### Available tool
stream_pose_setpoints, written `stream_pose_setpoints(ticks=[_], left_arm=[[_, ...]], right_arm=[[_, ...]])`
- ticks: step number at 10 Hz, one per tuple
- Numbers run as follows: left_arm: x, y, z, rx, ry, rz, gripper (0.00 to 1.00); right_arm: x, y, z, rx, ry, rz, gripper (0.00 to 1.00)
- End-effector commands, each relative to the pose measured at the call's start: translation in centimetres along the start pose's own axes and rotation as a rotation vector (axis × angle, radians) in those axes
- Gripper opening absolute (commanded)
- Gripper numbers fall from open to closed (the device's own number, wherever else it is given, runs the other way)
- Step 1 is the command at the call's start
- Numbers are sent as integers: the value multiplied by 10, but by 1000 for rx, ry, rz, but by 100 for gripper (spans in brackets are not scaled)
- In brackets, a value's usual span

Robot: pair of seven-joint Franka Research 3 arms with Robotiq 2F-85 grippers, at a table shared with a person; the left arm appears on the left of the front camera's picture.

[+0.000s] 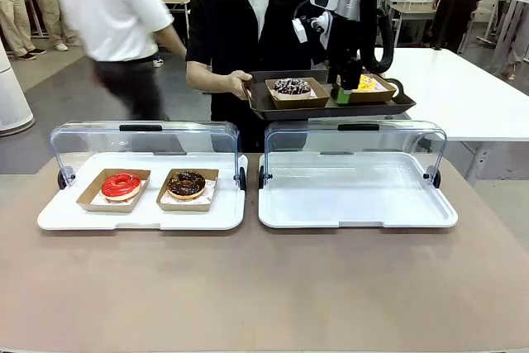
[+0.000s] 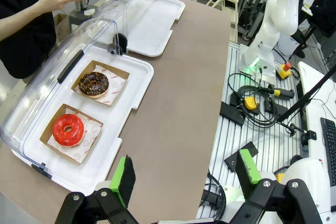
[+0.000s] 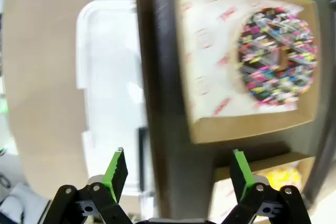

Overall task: Provide the desired donut to the person.
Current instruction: Place the picked Paper togo box onto the Handle tray extended by the person.

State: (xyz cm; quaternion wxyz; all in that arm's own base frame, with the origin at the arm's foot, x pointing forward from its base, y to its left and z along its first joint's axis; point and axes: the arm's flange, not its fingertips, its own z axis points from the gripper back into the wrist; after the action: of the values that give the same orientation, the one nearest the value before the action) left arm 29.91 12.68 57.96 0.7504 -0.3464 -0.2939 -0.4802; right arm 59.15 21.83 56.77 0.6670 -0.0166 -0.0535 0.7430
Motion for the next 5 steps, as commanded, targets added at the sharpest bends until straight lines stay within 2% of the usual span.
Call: stream_pose_setpoints(ticks=[1, 5], left_arm=[[0, 0, 2, -1, -15, -17, 100], [0, 0, 2, -1, -15, -17, 100]], right_arm=[[-11, 40, 30, 125, 106, -32, 100], [-80, 146, 77, 27, 86, 0, 100]])
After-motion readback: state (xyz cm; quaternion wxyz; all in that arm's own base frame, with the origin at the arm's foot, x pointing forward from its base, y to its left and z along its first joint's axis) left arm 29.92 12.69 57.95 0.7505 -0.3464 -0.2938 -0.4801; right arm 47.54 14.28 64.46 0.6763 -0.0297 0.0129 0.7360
